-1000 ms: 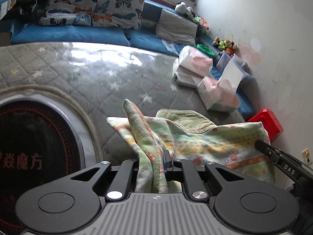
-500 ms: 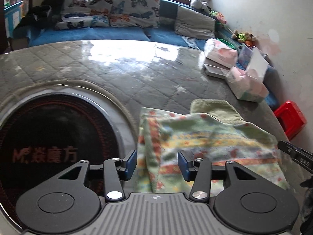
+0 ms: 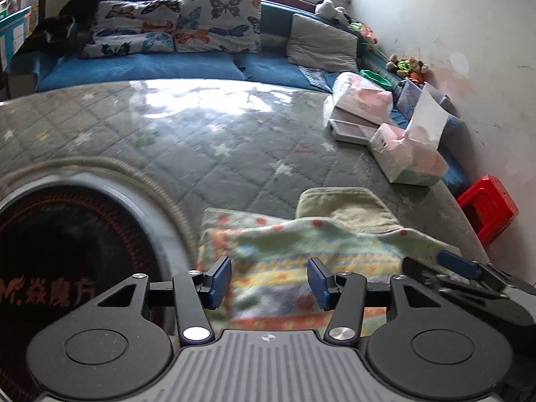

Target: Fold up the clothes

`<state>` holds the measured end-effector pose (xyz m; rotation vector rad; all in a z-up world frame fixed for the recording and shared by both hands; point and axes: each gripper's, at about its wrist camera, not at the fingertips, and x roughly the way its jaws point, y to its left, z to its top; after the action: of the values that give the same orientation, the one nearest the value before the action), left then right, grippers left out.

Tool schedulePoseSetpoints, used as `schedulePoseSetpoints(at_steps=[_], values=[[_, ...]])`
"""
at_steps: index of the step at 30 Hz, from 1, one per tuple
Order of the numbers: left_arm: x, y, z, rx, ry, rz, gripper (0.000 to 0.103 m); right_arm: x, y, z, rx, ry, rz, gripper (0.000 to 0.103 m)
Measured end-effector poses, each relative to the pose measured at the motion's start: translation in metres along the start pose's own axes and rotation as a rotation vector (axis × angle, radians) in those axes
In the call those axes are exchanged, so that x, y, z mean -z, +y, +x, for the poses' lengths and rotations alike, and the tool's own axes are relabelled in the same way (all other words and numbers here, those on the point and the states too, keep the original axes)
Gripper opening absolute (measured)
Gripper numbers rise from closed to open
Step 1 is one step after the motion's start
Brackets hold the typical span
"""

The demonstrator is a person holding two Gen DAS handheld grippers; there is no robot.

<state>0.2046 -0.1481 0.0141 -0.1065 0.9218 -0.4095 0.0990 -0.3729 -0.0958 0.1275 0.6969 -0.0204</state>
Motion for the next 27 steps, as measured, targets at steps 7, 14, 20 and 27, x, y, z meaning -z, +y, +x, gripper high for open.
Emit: schedulePoseSetpoints(at_steps=[7,14,20,27], values=[[-0.008,-0.007,0.03,-0.008,0.035,0.015,0.057,-0.004,0.004,0.019,0.011,0.019,-0.001,0.091],[-0.006,-0.013,0.028,-0.005,0.014,0.044,0.073,-0.001,0.004,0.018,0.003,0.022,0.01,0.103],[0.003,-0.02,0.012,-0.002,-0.024,0.077,0.092,0.006,0.001,0.006,0.021,0.011,0.028,0.103],[0.017,-0.027,-0.007,-0.015,-0.073,0.133,0.102,0.015,-0.001,-0.012,0.035,0.001,0.062,0.103]])
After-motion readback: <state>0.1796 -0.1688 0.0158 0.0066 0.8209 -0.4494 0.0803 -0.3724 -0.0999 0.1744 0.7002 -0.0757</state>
